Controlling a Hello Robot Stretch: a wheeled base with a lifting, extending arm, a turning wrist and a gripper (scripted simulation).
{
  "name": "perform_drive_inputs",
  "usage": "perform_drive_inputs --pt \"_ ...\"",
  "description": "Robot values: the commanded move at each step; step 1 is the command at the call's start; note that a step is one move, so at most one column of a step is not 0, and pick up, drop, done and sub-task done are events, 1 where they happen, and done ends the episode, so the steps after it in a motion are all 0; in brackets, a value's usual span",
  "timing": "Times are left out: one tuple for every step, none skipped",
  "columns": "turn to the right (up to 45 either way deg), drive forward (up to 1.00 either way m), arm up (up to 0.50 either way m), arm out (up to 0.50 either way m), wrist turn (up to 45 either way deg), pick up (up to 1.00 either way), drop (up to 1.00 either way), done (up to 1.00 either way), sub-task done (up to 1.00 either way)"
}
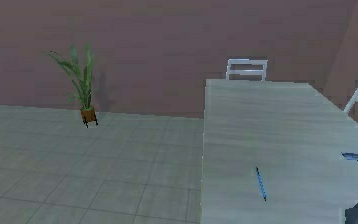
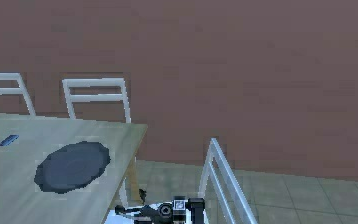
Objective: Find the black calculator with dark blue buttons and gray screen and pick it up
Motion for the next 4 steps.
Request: perform_drive_inputs --pt "0.0 0.0 0.0 0.0 12.0 0.0 0.0 0.0 0.0" --pt "0.0 0.0 -0.3 0.0 0.0 0.0 0.0 0.0 0.0" --pt "0.0 0.0 0.0 0.0 0.0 1.0 0.0 0.0 0.0" --pt "0.0 0.0 0.1 0.0 0.0 0.0 0.0 0.0 0.0"
